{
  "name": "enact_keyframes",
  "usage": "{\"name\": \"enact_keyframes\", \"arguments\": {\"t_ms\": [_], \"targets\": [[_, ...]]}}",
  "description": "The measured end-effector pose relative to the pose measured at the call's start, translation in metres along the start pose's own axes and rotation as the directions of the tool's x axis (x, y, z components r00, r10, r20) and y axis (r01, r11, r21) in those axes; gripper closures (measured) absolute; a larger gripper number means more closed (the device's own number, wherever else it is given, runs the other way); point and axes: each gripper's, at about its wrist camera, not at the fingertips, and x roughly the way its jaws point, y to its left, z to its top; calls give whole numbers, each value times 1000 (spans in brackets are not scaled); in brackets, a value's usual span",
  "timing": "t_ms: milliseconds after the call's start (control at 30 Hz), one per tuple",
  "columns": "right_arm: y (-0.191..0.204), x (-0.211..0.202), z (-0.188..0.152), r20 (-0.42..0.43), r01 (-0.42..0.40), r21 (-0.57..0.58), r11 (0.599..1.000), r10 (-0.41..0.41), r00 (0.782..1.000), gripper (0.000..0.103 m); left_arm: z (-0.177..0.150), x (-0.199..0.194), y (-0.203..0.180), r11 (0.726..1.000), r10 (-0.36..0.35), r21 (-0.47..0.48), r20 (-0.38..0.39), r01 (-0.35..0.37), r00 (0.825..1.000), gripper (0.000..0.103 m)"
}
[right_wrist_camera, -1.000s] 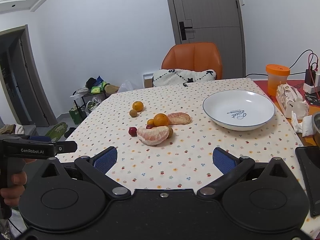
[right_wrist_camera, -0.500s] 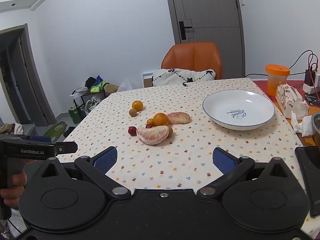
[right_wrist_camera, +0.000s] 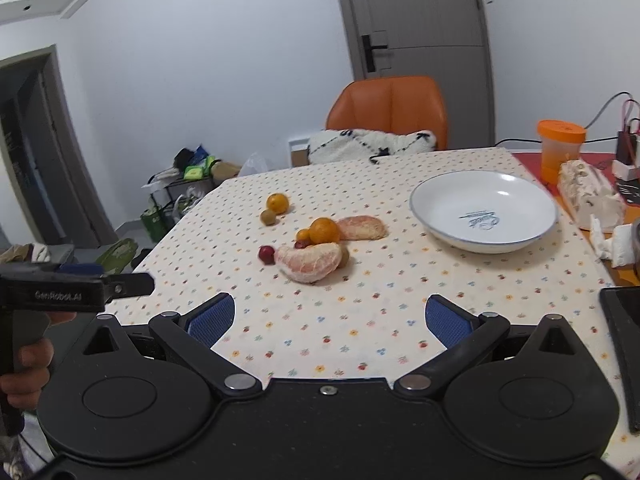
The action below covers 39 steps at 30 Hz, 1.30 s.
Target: Organize fruits
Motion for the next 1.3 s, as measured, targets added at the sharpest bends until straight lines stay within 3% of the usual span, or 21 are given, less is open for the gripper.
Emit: {"name": "enact_keyframes", "arguments": {"t_ms": [233, 400, 533, 833, 1133, 1233, 1300], "targets": [[2, 19, -2, -18, -10, -16, 1000, 10, 1000, 0, 0, 16, 1, 1000, -13, 7, 16, 13, 1000, 0], [-9, 34, -3, -26, -42, 47, 998, 44, 999, 0, 3, 27, 9, 998, -30, -55, 17, 31, 999, 0], [-9, 46, -1, -28, -11, 45, 999, 12, 1000, 0, 7, 37, 14, 997, -9, -79, 16, 10, 1000, 0], [-8, 78, 6, -49, -19, 66, 998, 22, 999, 0, 10, 60, 26, 995, 11, -95, 22, -9, 1000, 2], [-4, 113, 12, -69, -33, 77, 996, 38, 997, 0, 11, 85, 30, 993, -14, -115, 8, 15, 1000, 16], [-6, 121, 14, -65, -59, 100, 993, 65, 996, 4, 12, 93, 30, 992, -27, -125, -4, 27, 1000, 19], [-7, 127, 15, -71, -75, 110, 991, 83, 994, 15, 13, 97, 28, 993, -32, -113, -5, 31, 999, 22]]}}
